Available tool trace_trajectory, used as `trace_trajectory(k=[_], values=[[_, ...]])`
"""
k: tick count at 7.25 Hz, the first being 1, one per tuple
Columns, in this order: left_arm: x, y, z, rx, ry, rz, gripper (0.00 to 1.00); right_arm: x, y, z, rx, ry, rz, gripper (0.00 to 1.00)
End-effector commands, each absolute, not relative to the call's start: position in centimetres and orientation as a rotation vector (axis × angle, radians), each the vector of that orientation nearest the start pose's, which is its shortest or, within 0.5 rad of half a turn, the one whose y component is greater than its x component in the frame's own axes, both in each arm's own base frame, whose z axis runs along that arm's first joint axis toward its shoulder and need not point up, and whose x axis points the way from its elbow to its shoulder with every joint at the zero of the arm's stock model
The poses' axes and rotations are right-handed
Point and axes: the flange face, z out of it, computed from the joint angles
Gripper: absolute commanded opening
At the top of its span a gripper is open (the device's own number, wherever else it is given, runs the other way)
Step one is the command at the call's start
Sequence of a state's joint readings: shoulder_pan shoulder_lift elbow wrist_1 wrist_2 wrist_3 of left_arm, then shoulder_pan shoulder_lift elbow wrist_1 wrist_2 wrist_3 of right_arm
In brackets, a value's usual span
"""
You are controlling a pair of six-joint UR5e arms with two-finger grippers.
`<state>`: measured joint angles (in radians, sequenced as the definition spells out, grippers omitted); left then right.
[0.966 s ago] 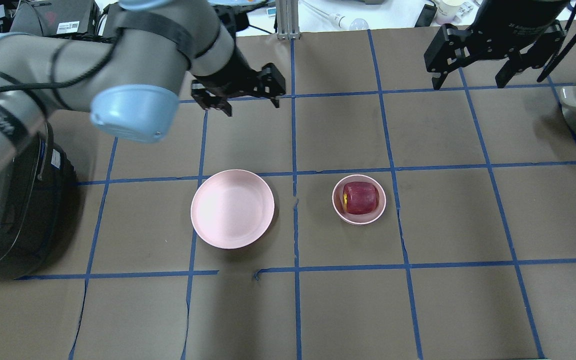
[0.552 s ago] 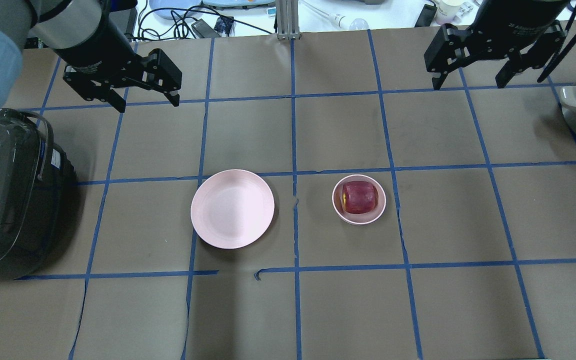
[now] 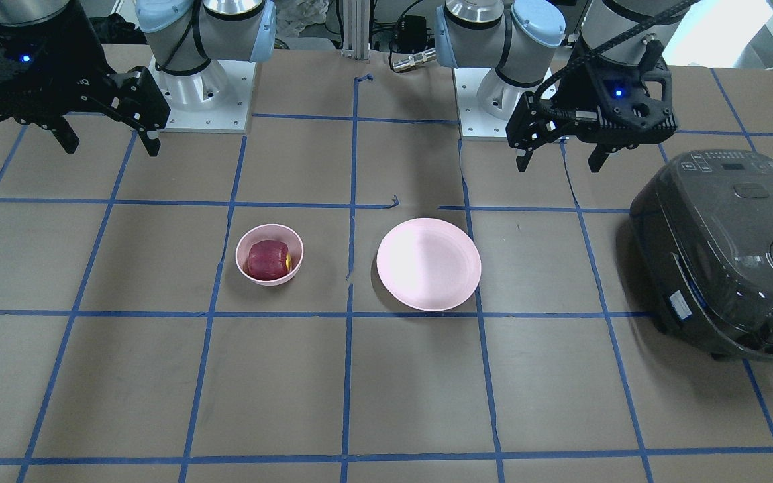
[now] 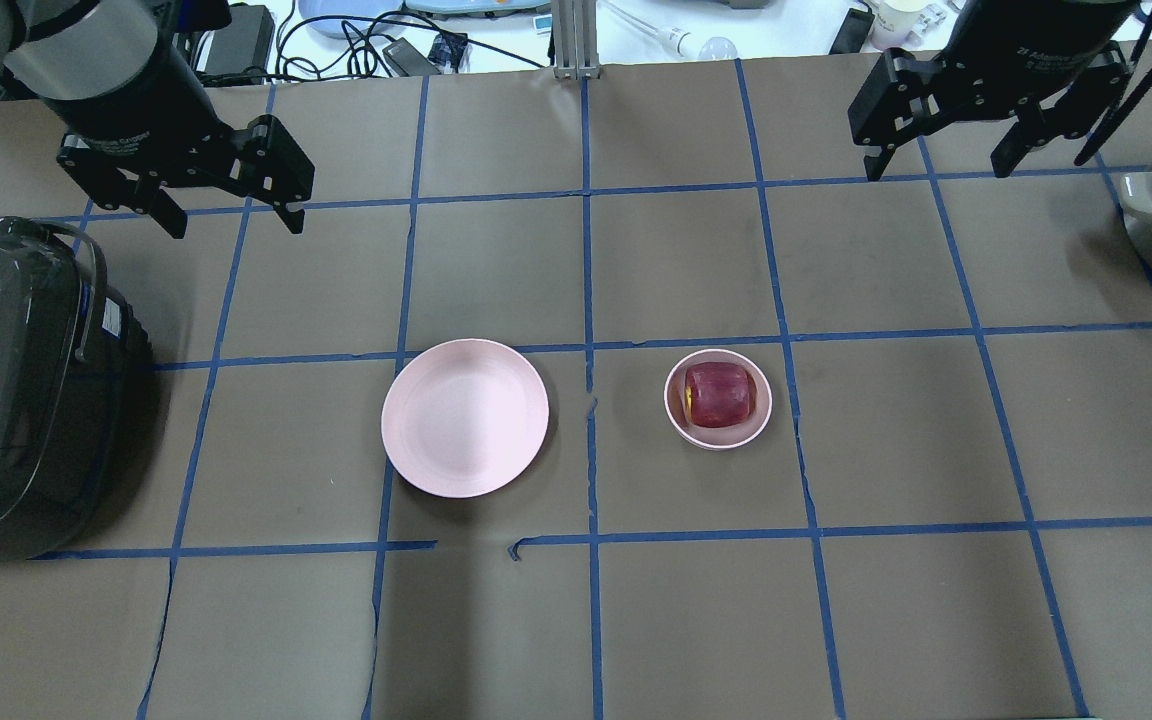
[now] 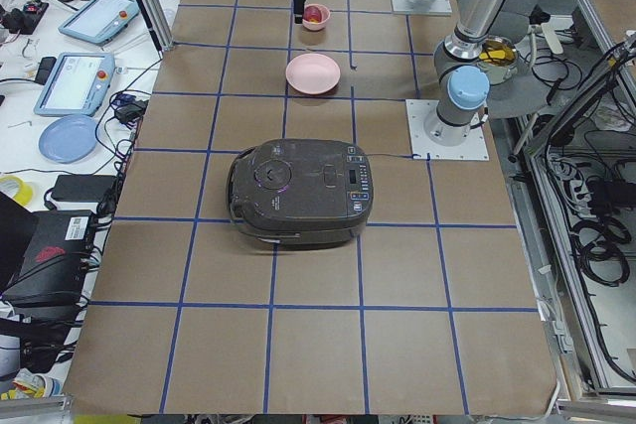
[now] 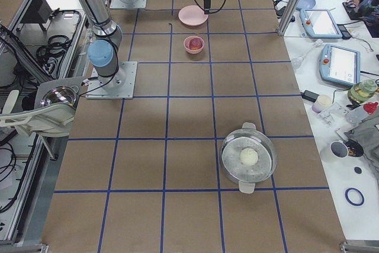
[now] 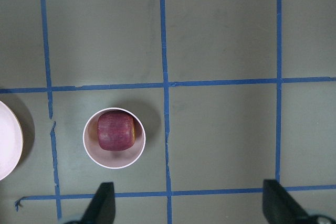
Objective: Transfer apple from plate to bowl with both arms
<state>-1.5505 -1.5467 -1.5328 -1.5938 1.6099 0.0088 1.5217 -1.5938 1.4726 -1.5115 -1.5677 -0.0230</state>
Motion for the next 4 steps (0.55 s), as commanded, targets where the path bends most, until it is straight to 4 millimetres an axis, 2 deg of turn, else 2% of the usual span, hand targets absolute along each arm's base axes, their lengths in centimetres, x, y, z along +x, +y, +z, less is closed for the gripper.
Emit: trace_trajectory(k=[1,4], values=[[-11.65,-48.87,51.62,-0.036,3.122,-0.047,1.0,10.96,-49.11,54.15,0.041,3.139,-0.096,1.0],[-11.23,-49.01,51.84,-0.043,3.146,-0.056,1.0,10.96,-49.13,54.17,0.041,3.139,-0.099,1.0]])
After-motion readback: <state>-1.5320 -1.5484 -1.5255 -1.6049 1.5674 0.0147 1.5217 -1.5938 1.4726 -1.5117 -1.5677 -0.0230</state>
